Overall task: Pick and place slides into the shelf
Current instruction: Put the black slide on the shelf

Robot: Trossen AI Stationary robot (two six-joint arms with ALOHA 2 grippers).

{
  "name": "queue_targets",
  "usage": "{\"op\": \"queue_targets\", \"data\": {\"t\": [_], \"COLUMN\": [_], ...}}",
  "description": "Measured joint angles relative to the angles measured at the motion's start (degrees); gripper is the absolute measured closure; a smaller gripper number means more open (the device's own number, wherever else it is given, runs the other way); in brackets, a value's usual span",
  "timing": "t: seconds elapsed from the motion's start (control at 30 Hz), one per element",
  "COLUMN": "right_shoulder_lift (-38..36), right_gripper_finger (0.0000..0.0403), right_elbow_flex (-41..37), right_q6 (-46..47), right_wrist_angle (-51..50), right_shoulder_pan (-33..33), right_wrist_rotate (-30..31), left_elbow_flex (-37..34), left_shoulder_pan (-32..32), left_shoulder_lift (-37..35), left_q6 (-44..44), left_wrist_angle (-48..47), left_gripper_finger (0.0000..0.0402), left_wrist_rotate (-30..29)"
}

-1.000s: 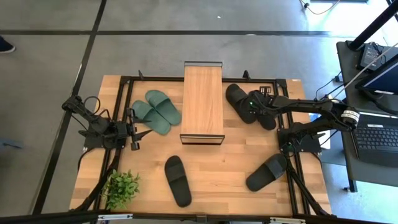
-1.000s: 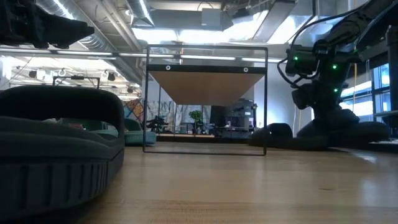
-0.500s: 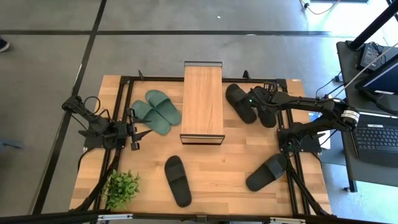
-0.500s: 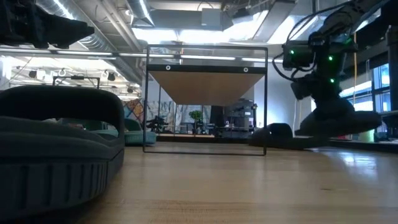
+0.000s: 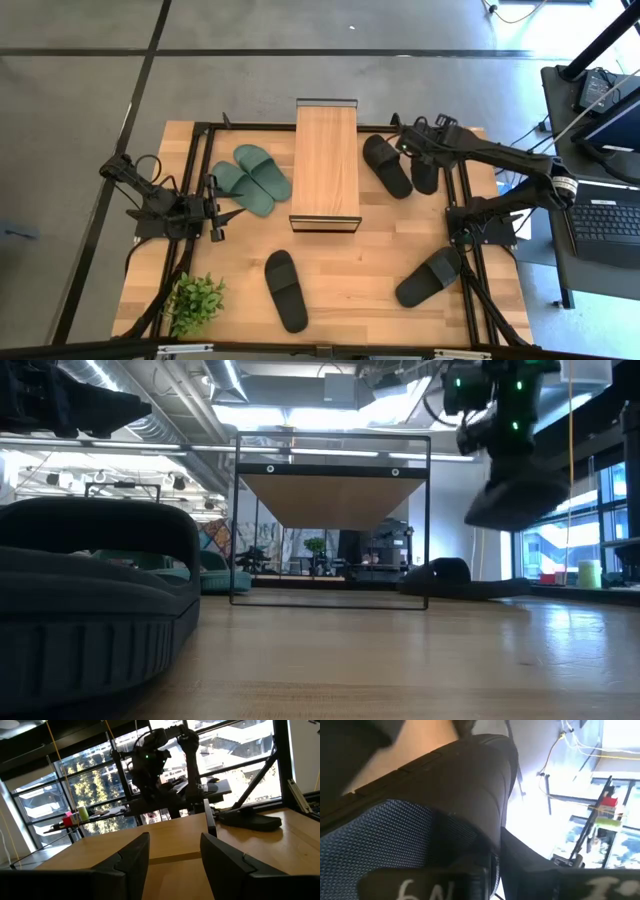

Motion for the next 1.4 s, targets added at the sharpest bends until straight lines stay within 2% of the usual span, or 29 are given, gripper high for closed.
{"op": "queue_targets", "data": {"t": [0.2, 0.43, 0.7, 0.8, 1.0, 1.13, 1.4], "right_shoulder_lift": [0.00, 0.00, 0.13, 0.51, 3.94, 8.14, 16.05], "right_gripper_finger": [0.0386, 0.0377, 0.0388, 0.0388, 0.0388, 0.0388, 0.0388], "right_elbow_flex": [7.70, 13.71, 16.98, 16.98, 16.98, 16.98, 16.98], "right_q6": [3.33, 2.81, -8.97, -14.43, -27.75, -40.55, -67.28], "right_wrist_angle": [1.56, 13.02, 28.24, 34.56, 47.10, 54.03, 62.77], "right_shoulder_pan": [3.73, 6.17, 6.55, 6.55, 6.59, 6.14, 3.08], "right_wrist_rotate": [-0.31, -3.56, -3.58, -4.81, -13.09, -15.97, -27.93], "left_elbow_flex": [0.00, 0.00, 0.00, 0.00, 0.00, 0.00, 0.00], "left_shoulder_pan": [0.00, 0.01, 0.00, 0.00, 0.00, 0.02, 0.01], "left_shoulder_lift": [-0.01, 0.01, -0.01, -0.01, 0.01, -0.01, -0.01], "left_q6": [0.02, 0.02, 0.01, 0.02, 0.02, 0.02, 0.02], "left_wrist_angle": [0.00, 0.02, 0.02, 0.02, 0.02, 0.02, 0.04], "left_gripper_finger": [0.0233, 0.0233, 0.0233, 0.0233, 0.0233, 0.0233, 0.0233], "left_wrist_rotate": [0.00, 0.00, 0.00, 0.00, 0.00, 0.00, 0.00]}}
